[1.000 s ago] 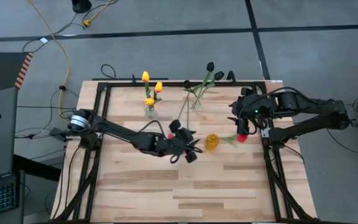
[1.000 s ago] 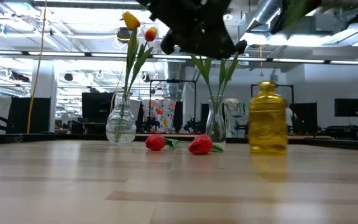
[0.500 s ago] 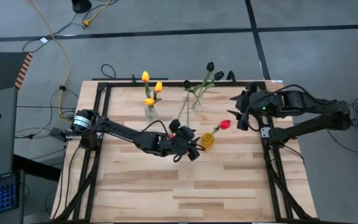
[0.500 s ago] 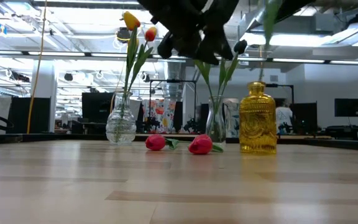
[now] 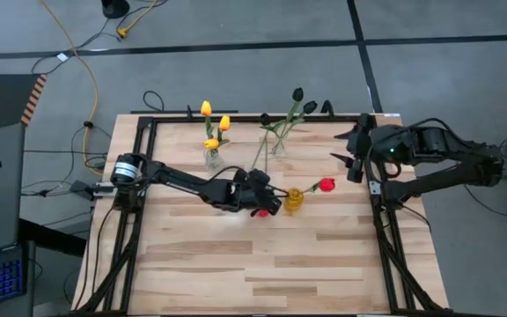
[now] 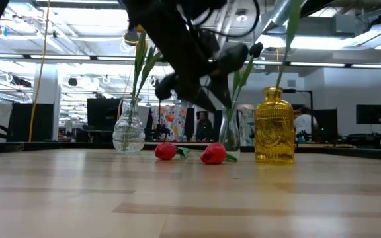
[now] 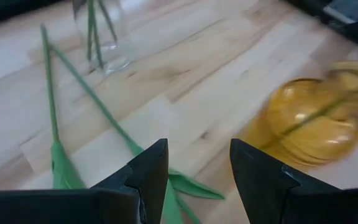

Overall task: Sort flowers into vase by color
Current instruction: Put the right red tulip into the yellow vase

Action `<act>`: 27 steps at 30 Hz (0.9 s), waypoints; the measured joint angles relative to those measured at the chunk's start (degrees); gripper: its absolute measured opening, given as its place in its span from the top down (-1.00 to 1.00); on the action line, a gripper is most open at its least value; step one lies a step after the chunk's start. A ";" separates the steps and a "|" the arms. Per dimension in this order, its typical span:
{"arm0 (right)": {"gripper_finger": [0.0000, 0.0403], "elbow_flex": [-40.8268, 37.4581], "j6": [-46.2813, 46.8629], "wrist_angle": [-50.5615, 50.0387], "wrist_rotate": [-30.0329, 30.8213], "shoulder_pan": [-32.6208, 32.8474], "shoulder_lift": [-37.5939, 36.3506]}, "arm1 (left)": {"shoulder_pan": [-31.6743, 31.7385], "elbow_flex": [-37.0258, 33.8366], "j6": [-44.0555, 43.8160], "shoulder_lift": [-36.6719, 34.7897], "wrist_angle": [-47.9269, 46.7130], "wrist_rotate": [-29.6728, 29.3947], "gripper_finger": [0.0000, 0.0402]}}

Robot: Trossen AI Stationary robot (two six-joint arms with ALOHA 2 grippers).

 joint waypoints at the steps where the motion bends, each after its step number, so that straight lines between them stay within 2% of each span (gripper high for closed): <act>1: -0.29 0.00 0.00 -0.29 -0.04 0.00 -0.18 | 0.47 0.00 -0.68 0.62 0.14 0.29 0.20; 8: -0.29 0.00 0.00 -0.90 -0.18 0.02 -0.25 | 3.39 0.00 -4.01 4.23 0.77 1.75 0.20; 16: -0.29 0.00 0.01 -2.74 -0.39 0.02 -0.30 | 5.23 0.01 -6.83 8.49 3.90 6.16 0.20; 27: -0.29 0.00 0.00 -3.18 -0.48 0.02 -0.30 | 5.96 0.07 -8.63 8.56 2.32 5.06 0.20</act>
